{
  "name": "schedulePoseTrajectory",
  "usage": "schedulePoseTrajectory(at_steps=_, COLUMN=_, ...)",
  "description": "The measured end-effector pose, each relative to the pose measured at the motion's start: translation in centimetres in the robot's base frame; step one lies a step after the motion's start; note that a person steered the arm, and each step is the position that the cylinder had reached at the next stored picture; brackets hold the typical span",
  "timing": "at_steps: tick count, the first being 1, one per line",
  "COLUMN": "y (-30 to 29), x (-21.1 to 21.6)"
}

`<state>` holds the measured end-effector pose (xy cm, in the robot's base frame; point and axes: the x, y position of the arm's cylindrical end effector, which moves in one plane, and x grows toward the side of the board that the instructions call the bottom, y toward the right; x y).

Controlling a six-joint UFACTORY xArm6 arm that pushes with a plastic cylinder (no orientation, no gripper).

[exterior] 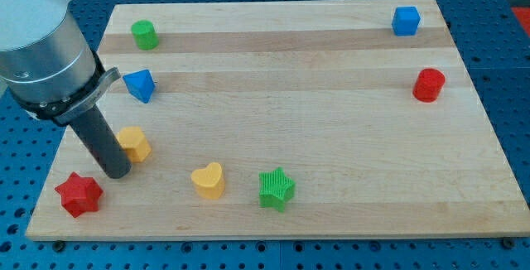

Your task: Move the yellow hexagon in between the red circle and yellow heart

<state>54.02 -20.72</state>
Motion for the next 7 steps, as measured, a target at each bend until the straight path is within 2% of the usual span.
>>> schedulePoseTrajectory(at_steps=2, y=-2.4, x=-0.9)
schedulePoseTrajectory(at_steps=3, y=-2.5, x=-1.4)
schedulePoseTrajectory(at_steps=4, y=-2.5, x=-3.6)
schedulePoseTrajectory(at_steps=5, y=-2.5, x=-3.6)
schedulePoseTrajectory(at_steps=6, y=1.3, x=-3.3)
schedulePoseTrajectory(at_steps=7, y=9.1, x=-3.0)
